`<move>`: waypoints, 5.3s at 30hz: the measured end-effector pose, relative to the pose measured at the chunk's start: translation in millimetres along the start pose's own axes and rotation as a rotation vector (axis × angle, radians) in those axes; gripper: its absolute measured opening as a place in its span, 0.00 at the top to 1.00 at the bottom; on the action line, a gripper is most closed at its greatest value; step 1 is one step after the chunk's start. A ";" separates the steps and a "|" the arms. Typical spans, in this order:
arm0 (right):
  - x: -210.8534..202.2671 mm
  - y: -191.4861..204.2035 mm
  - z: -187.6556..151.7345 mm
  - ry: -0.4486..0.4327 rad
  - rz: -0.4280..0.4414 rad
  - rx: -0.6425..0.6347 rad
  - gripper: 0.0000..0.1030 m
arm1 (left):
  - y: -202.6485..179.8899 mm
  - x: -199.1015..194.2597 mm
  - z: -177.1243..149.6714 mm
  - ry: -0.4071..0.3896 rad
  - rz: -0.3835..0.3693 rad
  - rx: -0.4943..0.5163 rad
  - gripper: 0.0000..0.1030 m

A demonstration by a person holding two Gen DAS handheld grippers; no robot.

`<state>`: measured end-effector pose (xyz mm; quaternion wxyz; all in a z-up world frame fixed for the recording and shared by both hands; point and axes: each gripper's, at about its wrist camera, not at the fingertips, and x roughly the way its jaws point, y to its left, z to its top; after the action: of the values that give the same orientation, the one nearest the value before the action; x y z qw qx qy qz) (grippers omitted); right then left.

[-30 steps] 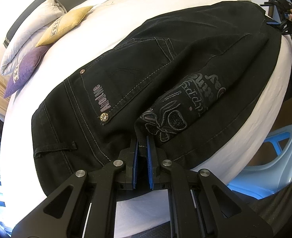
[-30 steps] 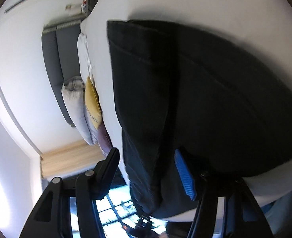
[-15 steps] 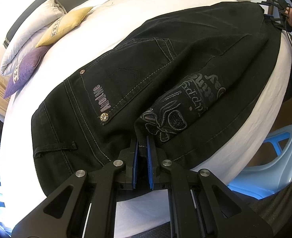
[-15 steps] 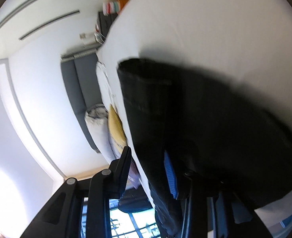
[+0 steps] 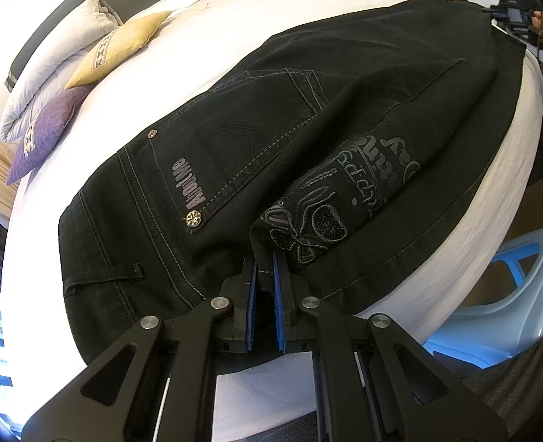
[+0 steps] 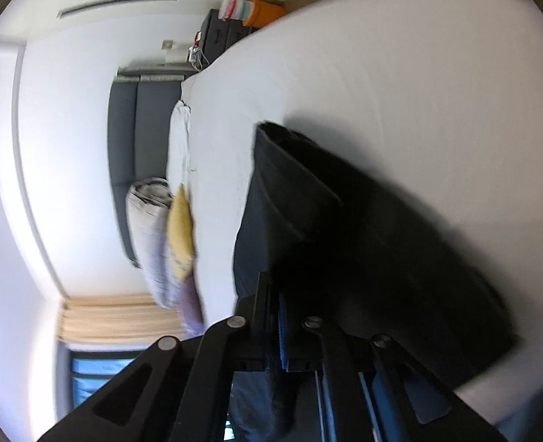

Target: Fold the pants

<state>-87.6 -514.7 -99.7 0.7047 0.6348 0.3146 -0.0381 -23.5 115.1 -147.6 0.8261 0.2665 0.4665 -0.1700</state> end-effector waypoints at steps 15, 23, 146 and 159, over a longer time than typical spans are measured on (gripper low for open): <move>-65.3 35.0 28.8 0.014 -0.069 -0.238 0.53 | 1.3 -0.6 -0.3 -0.001 0.000 -0.007 0.93; -40.7 24.7 48.0 0.115 -0.033 -0.538 0.53 | 3.9 2.4 2.8 0.010 -0.008 -0.005 0.93; 67.8 7.0 -65.0 0.375 -0.242 -0.662 0.91 | -39.2 -69.2 -53.1 -0.062 0.067 0.145 0.83; 144.2 146.5 -129.3 0.460 -0.003 -0.842 0.55 | 15.7 -53.5 72.0 -0.133 -0.090 -0.208 0.79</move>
<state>43.0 -318.0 -42.5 0.8127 0.2855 0.4513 0.2330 6.7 86.3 -66.7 0.8700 0.1461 0.4372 -0.1750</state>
